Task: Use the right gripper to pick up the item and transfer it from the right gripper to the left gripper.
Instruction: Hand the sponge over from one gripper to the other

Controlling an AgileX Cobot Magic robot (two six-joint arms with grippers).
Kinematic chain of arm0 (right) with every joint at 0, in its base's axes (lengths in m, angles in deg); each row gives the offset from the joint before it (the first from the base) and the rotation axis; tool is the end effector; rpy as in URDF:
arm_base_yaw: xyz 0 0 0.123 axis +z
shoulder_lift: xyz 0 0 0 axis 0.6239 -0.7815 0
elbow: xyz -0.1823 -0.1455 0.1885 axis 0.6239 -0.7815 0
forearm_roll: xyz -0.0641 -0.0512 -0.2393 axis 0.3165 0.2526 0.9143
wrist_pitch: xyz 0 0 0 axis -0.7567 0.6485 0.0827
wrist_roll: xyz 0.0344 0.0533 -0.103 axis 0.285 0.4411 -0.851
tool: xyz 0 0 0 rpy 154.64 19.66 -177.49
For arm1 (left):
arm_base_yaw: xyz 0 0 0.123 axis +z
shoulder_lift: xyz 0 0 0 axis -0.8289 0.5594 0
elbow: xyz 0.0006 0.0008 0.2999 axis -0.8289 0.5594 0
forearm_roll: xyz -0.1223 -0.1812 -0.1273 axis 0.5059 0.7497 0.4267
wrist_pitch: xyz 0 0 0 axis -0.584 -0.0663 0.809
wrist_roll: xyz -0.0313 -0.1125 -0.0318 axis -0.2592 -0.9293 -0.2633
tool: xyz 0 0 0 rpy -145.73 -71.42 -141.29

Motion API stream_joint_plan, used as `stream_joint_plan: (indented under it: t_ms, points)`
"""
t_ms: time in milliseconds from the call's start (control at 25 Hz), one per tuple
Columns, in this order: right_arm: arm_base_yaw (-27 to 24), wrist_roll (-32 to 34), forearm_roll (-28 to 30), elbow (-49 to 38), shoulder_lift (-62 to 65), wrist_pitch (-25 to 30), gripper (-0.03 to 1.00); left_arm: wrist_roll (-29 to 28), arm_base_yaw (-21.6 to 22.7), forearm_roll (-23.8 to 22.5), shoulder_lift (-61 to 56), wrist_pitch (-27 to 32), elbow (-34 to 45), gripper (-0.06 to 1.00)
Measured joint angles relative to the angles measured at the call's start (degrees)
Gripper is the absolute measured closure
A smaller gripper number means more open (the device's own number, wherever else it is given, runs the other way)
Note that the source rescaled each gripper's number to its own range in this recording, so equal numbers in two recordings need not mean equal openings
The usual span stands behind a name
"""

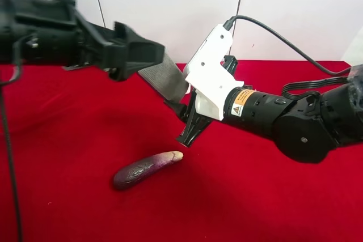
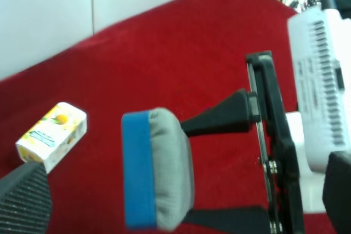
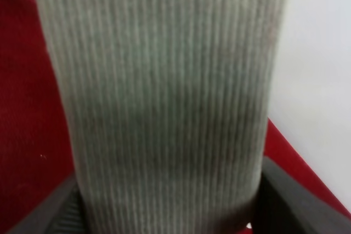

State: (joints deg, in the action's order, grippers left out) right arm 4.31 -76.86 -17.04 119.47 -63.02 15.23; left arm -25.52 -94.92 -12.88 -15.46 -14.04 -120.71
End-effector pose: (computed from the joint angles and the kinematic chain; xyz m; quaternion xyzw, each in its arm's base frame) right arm 0.2473 0.2203 0.1784 -0.4765 0.6535 0.0339 0.5871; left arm 0.2105 -0.1825 0.3069 0.2411 0.7945 -0.2528 0.4968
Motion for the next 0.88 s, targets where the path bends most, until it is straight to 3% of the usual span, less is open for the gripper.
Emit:
stream_joint_plan:
  t_ms: [200, 480, 640, 880]
  points:
    - [0.00, 0.00, 0.00, 0.00, 0.00, 0.00, 0.97, -0.40, 0.73, 1.84, 6.31, 2.35, -3.49, -0.06]
    - [0.00, 0.00, 0.00, 0.00, 0.00, 0.00, 0.97, -0.29, 8.16, 2.25, 10.14, 12.84, -6.69, -0.06]
    - [0.00, 0.00, 0.00, 0.00, 0.00, 0.00, 0.97, 0.07, 10.73, 2.25, 10.15, 13.88, -6.82, -0.06]
    - [0.00, 0.00, 0.00, 0.00, 0.00, 0.00, 0.97, 0.71, 11.02, 3.01, 11.80, 13.82, -6.90, -0.06]
